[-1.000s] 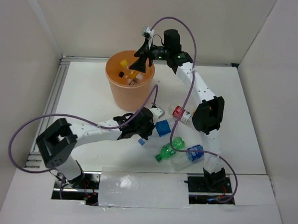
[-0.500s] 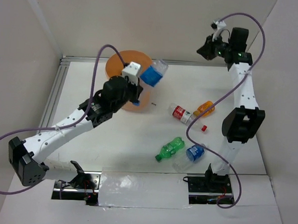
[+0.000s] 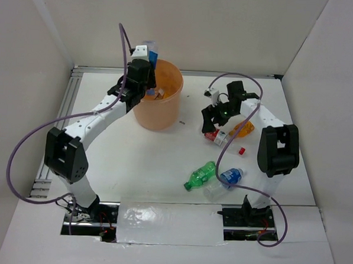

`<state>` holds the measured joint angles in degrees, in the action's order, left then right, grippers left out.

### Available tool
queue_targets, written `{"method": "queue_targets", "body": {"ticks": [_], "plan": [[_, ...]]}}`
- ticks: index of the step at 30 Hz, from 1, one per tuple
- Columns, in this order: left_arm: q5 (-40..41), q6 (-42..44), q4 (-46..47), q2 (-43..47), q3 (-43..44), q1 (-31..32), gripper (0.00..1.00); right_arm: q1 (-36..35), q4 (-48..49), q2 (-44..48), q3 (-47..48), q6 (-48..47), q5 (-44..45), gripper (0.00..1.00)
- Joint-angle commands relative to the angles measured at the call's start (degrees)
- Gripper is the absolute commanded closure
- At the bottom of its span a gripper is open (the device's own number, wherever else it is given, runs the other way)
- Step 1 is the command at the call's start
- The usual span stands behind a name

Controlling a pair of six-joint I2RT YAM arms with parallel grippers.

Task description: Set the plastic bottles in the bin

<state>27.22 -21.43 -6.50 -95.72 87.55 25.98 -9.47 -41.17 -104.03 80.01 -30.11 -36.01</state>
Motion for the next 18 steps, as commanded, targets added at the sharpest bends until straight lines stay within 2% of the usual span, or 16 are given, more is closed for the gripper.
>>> {"method": "queue_targets", "body": {"ticks": [1,2,3,6,8,10,13,17,18], "plan": [[0.8,-1.2,-2.3,-2.3,3.2,0.0,0.35,-0.6,3.1,3.7,0.1,0.4,3.8,0.00],[0.8,-0.5,-2.9,-2.3,3.2,0.0,0.09,-0.6,2.3,3.0,0.1,-0.3,3.8,0.00],[0.8,-0.5,-3.4,-2.3,2.5,0.0,0.00,-1.2,2.3,3.0,0.1,-0.3,4.6,0.00],[1.5,5.4,0.3,5.3,-2.1,2.7,0.00,-3.3,3.5,1.8,-1.9,-0.9,12.9,0.00],[1.5,8.6,0.9,6.9,-3.2,5.3,0.00,-4.0,4.8,1.8,-3.2,-0.9,15.2,0.00],[-2.2,12.2,0.9,12.3,-5.8,9.6,0.00,-4.0,5.9,1.1,-4.6,-0.9,16.9,0.00],[-8.6,13.1,1.4,19.4,-13.5,13.8,0.00,-4.5,6.7,-0.4,-5.1,-0.9,17.5,0.04],[-17.4,13.1,2.9,25.7,-24.7,21.1,0.00,-4.5,5.7,-1.4,-4.2,-2.4,16.0,0.27],[-19.6,13.1,5.4,26.6,-29.8,22.2,0.00,-4.5,3.7,-1.4,-3.5,-3.1,15.1,0.34]]}}
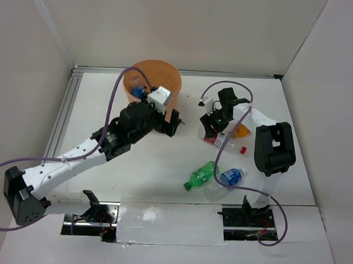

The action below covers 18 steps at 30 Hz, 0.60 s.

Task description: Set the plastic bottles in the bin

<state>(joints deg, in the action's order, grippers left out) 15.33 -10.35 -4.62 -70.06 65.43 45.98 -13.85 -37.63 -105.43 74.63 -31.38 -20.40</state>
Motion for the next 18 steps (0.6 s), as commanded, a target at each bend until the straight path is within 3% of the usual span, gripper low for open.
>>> {"method": "queue_targets", "body": {"ticks": [1,4,5,8,11,14,15,18], "plan": [[-11.1,0.3,5.2,1.8,-10.5,3.2,0.00,-0.1,-1.1,0.0,2.8,-3.3,-1.4,0.48],[-13.1,-1.6,12.9,2.3,-19.8,8.1,0.02,1.0,-7.3,1.3,8.7,-5.6,-5.4,0.64],[-12.6,-1.6,14.9,2.3,-21.6,9.2,0.02,1.0,-8.9,1.3,10.9,-6.1,-6.3,0.78],[-11.3,-2.3,22.4,-1.2,-26.0,13.2,0.02,1.5,-15.2,2.6,22.5,-7.6,-10.9,0.88],[-10.8,-1.7,26.9,-6.7,-26.6,16.3,0.02,2.1,-19.2,1.7,37.3,-7.6,-14.9,0.91],[-9.4,-1.2,28.3,-13.1,-23.5,18.3,0.01,2.1,-17.1,0.6,50.8,-5.5,-19.7,0.91],[-9.4,-1.2,29.0,-14.5,-22.8,19.1,0.01,2.1,-15.5,0.6,54.8,-4.8,-22.9,0.91],[-10.8,-0.5,30.5,-19.6,-20.4,19.6,0.01,1.5,-0.7,2.1,54.3,2.1,-28.0,0.91]]}}
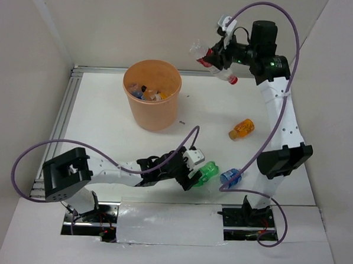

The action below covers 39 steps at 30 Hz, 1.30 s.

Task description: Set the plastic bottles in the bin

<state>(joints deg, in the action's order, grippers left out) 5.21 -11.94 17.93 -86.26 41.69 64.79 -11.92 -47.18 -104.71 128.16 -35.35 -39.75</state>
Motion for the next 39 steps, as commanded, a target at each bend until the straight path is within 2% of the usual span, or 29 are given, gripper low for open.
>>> {"method": "queue_targets", "body": {"ticks": [1,4,6,10,13,16,17,18,20,21,22,23,25,26,28,29,30,32,34,35,37,38,39], "plan": [[-1.3,1.0,7.9,-4.6,4.7,0.8,0.01,-1.8,19.7,2.7,-2.7,8.5,-11.7,0.92],[-3.0,1.7,6.7,-8.6,6.6,0.8,0.01,-6.2,36.8,1.5,-6.9,16.0,-14.7,0.94],[-2.3,1.7,6.1,-10.0,7.4,0.8,0.01,-9.3,38.1,-2.3,-3.2,18.7,-15.2,0.94],[1.2,0.5,5.4,-11.8,8.0,0.8,0.01,-16.0,37.0,-13.8,14.4,21.5,-15.1,0.94],[1.2,-0.1,5.4,-13.8,8.0,0.8,0.02,-20.1,38.6,-18.2,16.9,22.1,-13.6,0.94],[1.8,-1.3,4.9,-15.6,8.6,0.8,0.05,-22.3,39.4,-18.8,13.7,22.8,-12.4,0.91],[1.8,-2.0,4.9,-15.6,8.6,0.8,0.09,-22.3,39.4,-18.8,12.6,23.5,-12.4,0.86],[1.8,-2.0,4.9,-16.2,8.6,0.8,0.13,-22.3,39.4,-18.8,10.6,24.4,-11.8,0.58],[2.4,-2.0,4.4,-17.0,9.3,0.8,0.22,-21.7,36.8,-18.8,9.7,25.2,-11.8,0.25],[2.4,-2.0,4.4,-17.9,9.9,0.8,0.35,-20.6,35.6,-17.5,8.3,25.2,-11.0,0.17],[3.0,-2.0,3.7,-17.9,9.9,0.8,0.41,-19.8,33.9,-16.5,7.5,25.2,-11.0,0.06],[3.5,-2.0,3.7,-18.7,9.9,0.8,0.46,-18.8,33.1,-15.5,6.7,24.7,-10.1,0.00],[5.0,-2.0,3.2,-19.2,10.5,0.8,0.64,-14.8,31.7,-11.6,3.3,24.7,-8.2,0.00],[5.5,-2.0,3.2,-19.2,10.5,0.8,0.80,-13.2,31.1,-10.3,1.9,24.7,-7.6,0.00],[6.5,-2.0,2.6,-18.3,11.0,0.8,0.97,-7.8,29.3,-6.2,-2.4,24.7,-5.4,0.00],[7.3,-1.4,2.1,-17.3,11.0,0.8,1.00,-5.9,27.1,-4.6,-4.0,24.2,-4.3,0.00],[7.8,-1.4,2.1,-15.9,11.0,0.8,1.00,-3.7,25.9,-3.2,-5.6,24.2,-3.3,0.00],[9.5,-0.6,1.4,-10.2,11.0,0.8,1.00,2.4,23.1,1.2,-10.5,24.2,5.0,0.00],[11.8,0.7,-0.3,-5.8,11.0,-0.1,1.00,7.1,20.1,2.9,-13.8,22.2,7.1,0.01],[12.5,0.7,-1.0,-3.6,11.6,-0.7,1.00,11.3,16.1,3.5,-14.5,21.4,7.7,0.11],[14.3,1.9,-2.9,2.2,13.1,-2.6,1.00,14.4,11.7,3.5,-15.7,20.8,9.1,0.43],[15.1,2.4,-3.4,3.8,15.1,-4.7,1.00,16.8,8.0,3.5,-17.3,20.2,9.1,0.72],[17.4,2.5,-3.4,6.2,16.3,-5.7,1.00,17.8,6.9,2.8,-18.6,20.2,9.1,0.81]]}}
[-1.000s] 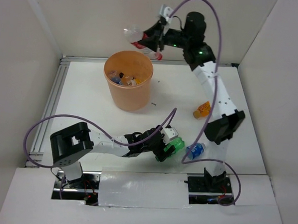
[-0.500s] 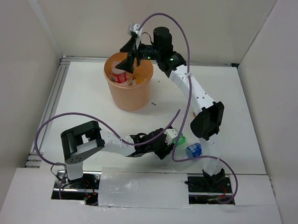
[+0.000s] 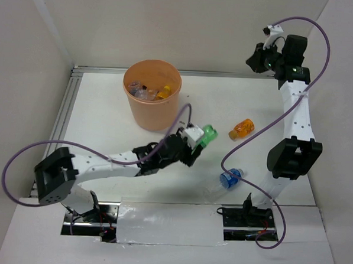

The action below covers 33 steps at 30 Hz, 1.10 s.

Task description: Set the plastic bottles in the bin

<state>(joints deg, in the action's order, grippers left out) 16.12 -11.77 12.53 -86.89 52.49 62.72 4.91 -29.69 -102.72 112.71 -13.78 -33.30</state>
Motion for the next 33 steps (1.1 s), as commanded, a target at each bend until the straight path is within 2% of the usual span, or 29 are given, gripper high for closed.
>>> {"method": "queue_targets", "body": {"ticks": [1,2,3,5,6,7,8,11,14,16,20,22,27,29,33], "plan": [[7.3,2.9,1.4,7.7,6.7,-4.9,1.00,1.5,-11.3,0.9,-4.8,0.2,4.3,0.86],[7.8,3.4,0.7,8.3,9.4,-7.7,1.00,2.7,-12.2,0.9,-8.1,0.2,5.1,0.87],[10.0,3.4,0.6,8.3,10.9,-9.0,1.00,3.4,-12.2,0.9,-10.1,1.6,5.1,0.81],[11.1,3.4,-0.1,8.9,13.2,-13.1,1.00,5.5,-12.2,0.9,-16.1,4.5,3.0,0.57],[14.3,3.4,-0.1,8.9,14.7,-14.3,1.00,6.1,-11.7,1.5,-17.6,5.3,3.0,0.36],[15.7,3.4,-0.8,8.3,15.4,-15.5,1.00,6.6,-11.0,1.5,-19.1,7.4,2.5,0.27],[16.9,3.4,-0.8,7.3,15.4,-18.0,1.00,7.7,-11.0,1.5,-21.4,8.2,1.7,0.19],[21.0,0.3,-0.8,5.6,16.3,-22.1,1.00,8.9,-11.0,0.8,-23.8,9.8,1.0,0.07],[21.1,-1.8,-0.2,3.6,17.5,-26.5,1.00,9.4,-11.0,-0.5,-25.8,9.8,0.9,0.00],[20.6,-2.5,-1.4,0.7,20.4,-28.9,0.97,9.4,-11.0,-1.1,-26.6,9.8,1.0,0.00],[19.9,-2.5,-7.0,-2.0,23.3,-29.9,0.25,9.9,-12.3,-3.5,-27.1,10.5,1.6,0.00],[19.9,-0.2,-6.0,-1.1,22.8,-29.9,0.01,9.9,-12.3,-4.0,-27.1,11.9,3.1,0.00],[18.3,6.6,-2.1,5.0,21.7,-26.7,0.00,9.9,-12.3,-5.1,-28.2,16.8,8.8,0.00],[17.2,11.1,-0.6,8.2,20.1,-23.0,0.00,10.6,-12.3,-5.8,-28.9,18.2,10.9,0.00],[9.6,13.2,-0.1,14.3,14.5,-17.1,0.00,10.6,-11.7,-6.4,-29.5,21.2,12.6,0.00]]}}
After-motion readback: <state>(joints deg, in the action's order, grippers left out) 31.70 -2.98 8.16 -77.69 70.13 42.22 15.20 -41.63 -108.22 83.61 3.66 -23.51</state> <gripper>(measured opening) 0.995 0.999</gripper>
